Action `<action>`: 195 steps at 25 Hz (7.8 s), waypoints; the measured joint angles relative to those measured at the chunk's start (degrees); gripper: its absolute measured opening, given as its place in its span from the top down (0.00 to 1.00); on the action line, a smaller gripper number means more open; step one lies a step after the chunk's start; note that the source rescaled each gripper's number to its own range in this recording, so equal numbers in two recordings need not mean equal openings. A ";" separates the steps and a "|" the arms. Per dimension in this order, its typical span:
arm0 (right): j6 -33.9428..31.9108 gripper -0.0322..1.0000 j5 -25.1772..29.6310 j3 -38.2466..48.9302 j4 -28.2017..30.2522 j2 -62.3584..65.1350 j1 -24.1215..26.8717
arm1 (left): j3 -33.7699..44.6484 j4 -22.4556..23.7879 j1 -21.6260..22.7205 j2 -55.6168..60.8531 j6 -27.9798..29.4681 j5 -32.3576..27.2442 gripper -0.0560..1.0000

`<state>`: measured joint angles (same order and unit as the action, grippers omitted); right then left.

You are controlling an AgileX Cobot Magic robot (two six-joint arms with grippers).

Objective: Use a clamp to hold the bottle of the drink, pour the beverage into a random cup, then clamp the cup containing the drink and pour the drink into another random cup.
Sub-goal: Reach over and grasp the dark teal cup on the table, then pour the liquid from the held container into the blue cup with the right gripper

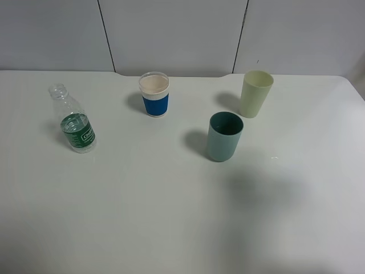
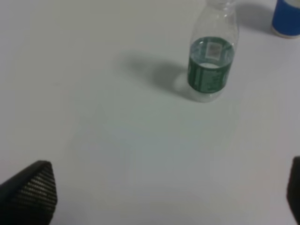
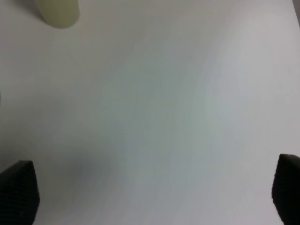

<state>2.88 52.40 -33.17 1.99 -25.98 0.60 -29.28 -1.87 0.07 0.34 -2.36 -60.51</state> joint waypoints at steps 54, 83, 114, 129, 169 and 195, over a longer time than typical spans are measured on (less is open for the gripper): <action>-10.66 0.00 -53.71 13.05 7.16 -52.41 -26.32 | 0.00 0.06 -0.16 0.00 0.00 -0.06 0.00; 14.46 0.00 -107.30 13.36 1.06 -80.60 -26.13 | 0.00 0.06 -0.16 0.00 0.00 -0.06 0.00; 15.93 0.00 -121.31 13.26 5.03 -89.96 -26.13 | 0.00 0.06 -0.16 0.00 0.00 0.01 0.00; 15.93 0.09 -121.49 9.67 5.25 -93.44 -26.13 | 0.00 0.06 -0.16 0.00 0.00 0.01 0.00; 4.84 0.97 -99.56 8.90 -5.57 -68.72 -26.13 | 0.00 0.06 -0.16 0.00 0.00 -0.05 0.00; -21.66 0.97 -42.75 -37.09 25.06 -77.06 -28.06 | 0.00 0.12 -0.16 0.00 0.00 0.01 0.00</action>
<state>-18.78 9.65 -70.26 27.05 -103.04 -27.46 -29.28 -1.76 -0.09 0.34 -2.36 -60.50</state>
